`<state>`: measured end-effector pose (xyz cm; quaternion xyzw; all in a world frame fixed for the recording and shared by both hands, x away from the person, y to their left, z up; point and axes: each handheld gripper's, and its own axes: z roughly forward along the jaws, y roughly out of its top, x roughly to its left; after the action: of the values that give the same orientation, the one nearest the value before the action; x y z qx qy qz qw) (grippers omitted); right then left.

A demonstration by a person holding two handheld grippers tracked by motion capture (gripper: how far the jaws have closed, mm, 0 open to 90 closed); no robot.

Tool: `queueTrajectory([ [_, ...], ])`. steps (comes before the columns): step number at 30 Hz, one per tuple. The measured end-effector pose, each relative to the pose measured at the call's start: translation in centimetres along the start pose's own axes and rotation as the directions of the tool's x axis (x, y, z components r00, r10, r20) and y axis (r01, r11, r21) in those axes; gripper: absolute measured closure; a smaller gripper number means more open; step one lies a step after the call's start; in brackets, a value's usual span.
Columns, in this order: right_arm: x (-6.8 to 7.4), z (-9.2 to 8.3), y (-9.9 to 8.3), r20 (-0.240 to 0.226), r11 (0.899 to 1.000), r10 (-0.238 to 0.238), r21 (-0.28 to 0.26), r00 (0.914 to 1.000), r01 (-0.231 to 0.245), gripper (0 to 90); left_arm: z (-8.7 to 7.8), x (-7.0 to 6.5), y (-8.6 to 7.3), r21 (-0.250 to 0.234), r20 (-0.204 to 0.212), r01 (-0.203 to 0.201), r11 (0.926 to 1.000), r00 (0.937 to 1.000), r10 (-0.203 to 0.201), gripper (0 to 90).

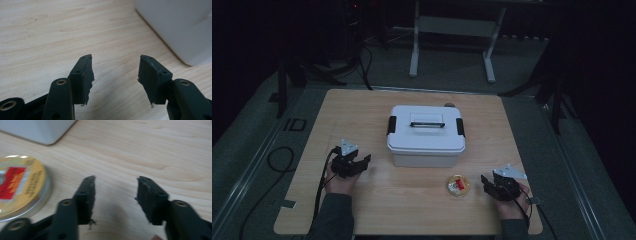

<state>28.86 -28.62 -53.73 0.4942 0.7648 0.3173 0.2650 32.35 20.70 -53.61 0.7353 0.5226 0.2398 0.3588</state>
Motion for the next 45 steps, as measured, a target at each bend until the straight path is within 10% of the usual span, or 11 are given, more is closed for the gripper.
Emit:
queueTrajectory([
  [4,0.8,-0.2,0.1,-0.067,1.000,-0.019,0.005,0.9976,0.019,74.4,-0.2,-0.3,0.0,-0.001,0.026,-0.003,1.0000,0.9997,0.003,47.4],
  [15,2.8,0.3,0.4,-0.155,0.999,-0.028,0.033,0.9875,0.034,89.5,-0.2,-0.6,0.1,0.005,0.052,-0.016,0.9999,0.9985,0.016,49.7],
  [36,6.7,0.8,0.8,-0.252,0.993,-0.095,0.050,0.9632,0.111,90.0,-0.4,-1.1,0.0,0.014,0.093,-0.029,0.9995,0.9953,0.027,53.1],
  [45,9.6,1.5,1.3,-0.311,0.986,-0.138,0.043,0.9404,0.159,89.9,-0.5,-1.3,0.1,0.022,0.121,-0.037,0.9991,0.9921,0.034,58.0],
])
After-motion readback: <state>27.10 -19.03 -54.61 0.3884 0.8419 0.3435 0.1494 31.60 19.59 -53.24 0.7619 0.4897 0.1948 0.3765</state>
